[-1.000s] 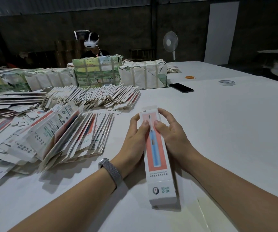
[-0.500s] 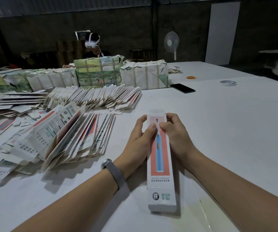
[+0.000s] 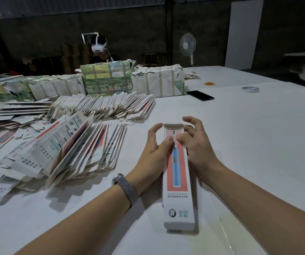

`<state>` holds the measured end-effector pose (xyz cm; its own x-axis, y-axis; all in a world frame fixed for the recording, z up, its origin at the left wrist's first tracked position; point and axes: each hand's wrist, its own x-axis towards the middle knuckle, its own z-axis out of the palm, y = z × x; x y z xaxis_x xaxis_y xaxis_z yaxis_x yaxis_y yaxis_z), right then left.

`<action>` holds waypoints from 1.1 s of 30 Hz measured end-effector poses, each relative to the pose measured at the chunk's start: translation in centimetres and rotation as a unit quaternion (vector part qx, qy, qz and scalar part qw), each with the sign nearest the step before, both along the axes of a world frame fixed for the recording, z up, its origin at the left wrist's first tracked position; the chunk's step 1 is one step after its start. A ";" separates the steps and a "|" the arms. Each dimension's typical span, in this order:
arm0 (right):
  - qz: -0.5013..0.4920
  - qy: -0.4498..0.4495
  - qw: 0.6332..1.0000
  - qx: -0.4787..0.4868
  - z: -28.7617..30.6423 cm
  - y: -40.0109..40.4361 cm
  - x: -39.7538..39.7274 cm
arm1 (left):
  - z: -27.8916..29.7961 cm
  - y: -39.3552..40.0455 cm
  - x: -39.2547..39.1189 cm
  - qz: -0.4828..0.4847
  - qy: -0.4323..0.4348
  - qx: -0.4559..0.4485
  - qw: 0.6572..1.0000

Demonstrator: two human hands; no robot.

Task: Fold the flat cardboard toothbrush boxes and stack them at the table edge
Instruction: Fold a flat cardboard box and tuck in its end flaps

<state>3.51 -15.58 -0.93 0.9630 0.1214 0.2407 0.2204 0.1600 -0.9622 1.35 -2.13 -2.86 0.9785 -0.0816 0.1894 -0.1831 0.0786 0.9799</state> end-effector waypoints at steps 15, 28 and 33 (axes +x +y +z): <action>0.003 0.023 0.999 -0.042 0.2 0.0 -0.3 | -0.1 0.0 0.1 0.002 -0.006 0.018 1.000; 0.005 0.021 1.000 -0.016 0.4 -0.3 -0.6 | 0.2 0.0 -0.2 -0.009 -0.008 0.030 0.999; 0.014 0.024 0.999 -0.015 0.5 -0.4 -0.6 | 0.4 -0.2 -0.4 -0.014 -0.007 0.021 1.000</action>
